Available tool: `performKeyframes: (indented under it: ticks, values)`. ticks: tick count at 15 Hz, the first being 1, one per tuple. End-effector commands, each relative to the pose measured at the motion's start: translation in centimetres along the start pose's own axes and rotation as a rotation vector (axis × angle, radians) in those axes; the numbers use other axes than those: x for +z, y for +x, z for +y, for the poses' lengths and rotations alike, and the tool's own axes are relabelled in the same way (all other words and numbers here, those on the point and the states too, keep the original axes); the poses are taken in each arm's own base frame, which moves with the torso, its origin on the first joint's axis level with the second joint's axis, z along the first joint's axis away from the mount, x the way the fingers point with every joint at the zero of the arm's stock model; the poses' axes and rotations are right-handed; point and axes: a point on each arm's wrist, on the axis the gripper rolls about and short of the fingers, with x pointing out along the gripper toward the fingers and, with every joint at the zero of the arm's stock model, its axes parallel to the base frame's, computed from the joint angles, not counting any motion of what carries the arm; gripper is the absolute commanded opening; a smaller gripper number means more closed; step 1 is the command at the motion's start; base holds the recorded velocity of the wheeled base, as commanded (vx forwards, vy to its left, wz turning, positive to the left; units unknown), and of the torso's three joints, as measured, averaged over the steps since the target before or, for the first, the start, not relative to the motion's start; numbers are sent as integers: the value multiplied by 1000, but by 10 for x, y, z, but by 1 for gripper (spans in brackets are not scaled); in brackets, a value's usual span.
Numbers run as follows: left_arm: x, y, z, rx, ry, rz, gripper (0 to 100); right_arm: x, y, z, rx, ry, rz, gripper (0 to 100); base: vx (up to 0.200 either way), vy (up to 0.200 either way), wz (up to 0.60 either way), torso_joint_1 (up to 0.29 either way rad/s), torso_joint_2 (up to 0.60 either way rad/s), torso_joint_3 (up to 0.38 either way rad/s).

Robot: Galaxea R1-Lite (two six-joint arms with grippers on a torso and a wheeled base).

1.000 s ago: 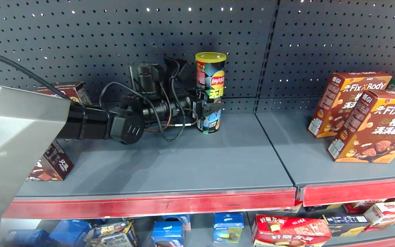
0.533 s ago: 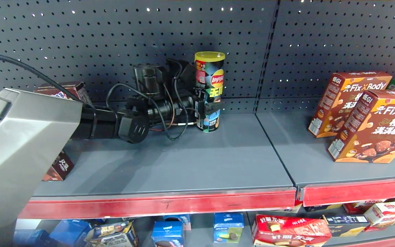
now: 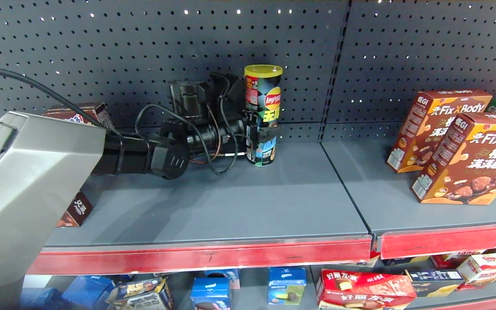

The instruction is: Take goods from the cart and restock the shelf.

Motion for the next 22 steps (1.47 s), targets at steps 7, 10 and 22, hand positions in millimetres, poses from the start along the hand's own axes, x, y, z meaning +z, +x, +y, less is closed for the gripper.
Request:
performKeyframes:
  ticks: [7,10,22]
  values:
    - [5,4,6,21,-11,-64,100,1,0,0,1,0,-3,0,0,0,0,0,0,0]
    - [5,5,4,14,-10,-70,100,1,0,0,1,0,-3,0,0,0,0,0,0,0]
    - [14,4,4,13,-29,-95,100,0,1,0,4,-1,3,0,0,0,0,0,0,0]
